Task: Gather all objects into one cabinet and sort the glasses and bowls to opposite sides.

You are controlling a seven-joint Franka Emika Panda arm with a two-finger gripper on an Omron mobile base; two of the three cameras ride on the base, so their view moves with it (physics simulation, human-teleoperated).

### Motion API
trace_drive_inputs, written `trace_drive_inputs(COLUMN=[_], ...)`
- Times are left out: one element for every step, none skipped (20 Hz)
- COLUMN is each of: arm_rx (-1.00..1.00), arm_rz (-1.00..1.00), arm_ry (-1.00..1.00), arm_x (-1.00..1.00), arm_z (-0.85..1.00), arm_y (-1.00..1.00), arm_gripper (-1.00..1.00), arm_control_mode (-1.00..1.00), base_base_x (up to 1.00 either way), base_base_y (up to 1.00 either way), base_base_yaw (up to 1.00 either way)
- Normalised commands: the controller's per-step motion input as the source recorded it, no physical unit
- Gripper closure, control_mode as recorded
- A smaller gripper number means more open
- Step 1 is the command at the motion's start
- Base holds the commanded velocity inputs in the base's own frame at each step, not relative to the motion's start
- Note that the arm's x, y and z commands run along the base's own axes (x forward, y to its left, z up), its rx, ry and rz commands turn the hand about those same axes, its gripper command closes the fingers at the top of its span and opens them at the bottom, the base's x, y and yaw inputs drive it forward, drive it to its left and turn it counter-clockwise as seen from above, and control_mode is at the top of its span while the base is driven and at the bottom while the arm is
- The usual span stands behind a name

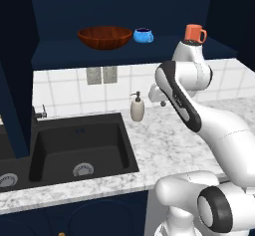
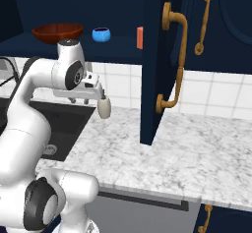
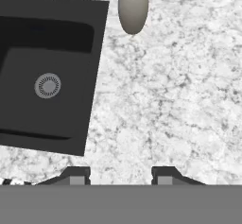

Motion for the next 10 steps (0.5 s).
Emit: trace_drive_inputs(arm_rx=[0.00, 0.00, 0.00, 0.00, 0.00, 0.00, 0.00, 0.00, 0.00, 0.00], arm_rz=[0.00, 0.00, -0.01, -0.03, -0.03, 0.00, -0.01, -0.01, 0.00, 0.00], arm_ry=[0.00, 0.00, 0.00, -0.01, -0.04, -0.05, -0.06, -0.03, -0.04, -0.02], arm_x=[-0.03, -0.45, -0.86, -1.00, -1.00, -1.00, -1.00, -1.00, -0.98, -0.77], arm_z=[0.00, 0.00, 0.00, 0.00, 0.00, 0.00, 0.01, 0.14, 0.26, 0.36], arm_y=[0.00, 0.00, 0.00, -0.04, -0.05, -0.15, -0.01, -0.02, 0.00, -0.01], arm_gripper=[-1.00, -1.00, -1.00, -1.00, -1.00, -1.00, -1.00, -1.00, -1.00, -1.00], arm_control_mode=[-1.00, -1.00, -1.00, -1.00, -1.00, -1.00, -1.00, -1.00, -1.00, -1.00], base_base_x=[0.00, 0.00, 0.00, 0.00, 0.00, 0.00, 0.00, 0.00, 0.00, 0.00], base_base_y=[0.00, 0.00, 0.00, 0.00, 0.00, 0.00, 0.00, 0.00, 0.00, 0.00], base_base_yaw=[0.00, 0.00, 0.00, 0.00, 0.00, 0.00, 0.00, 0.00, 0.00, 0.00])
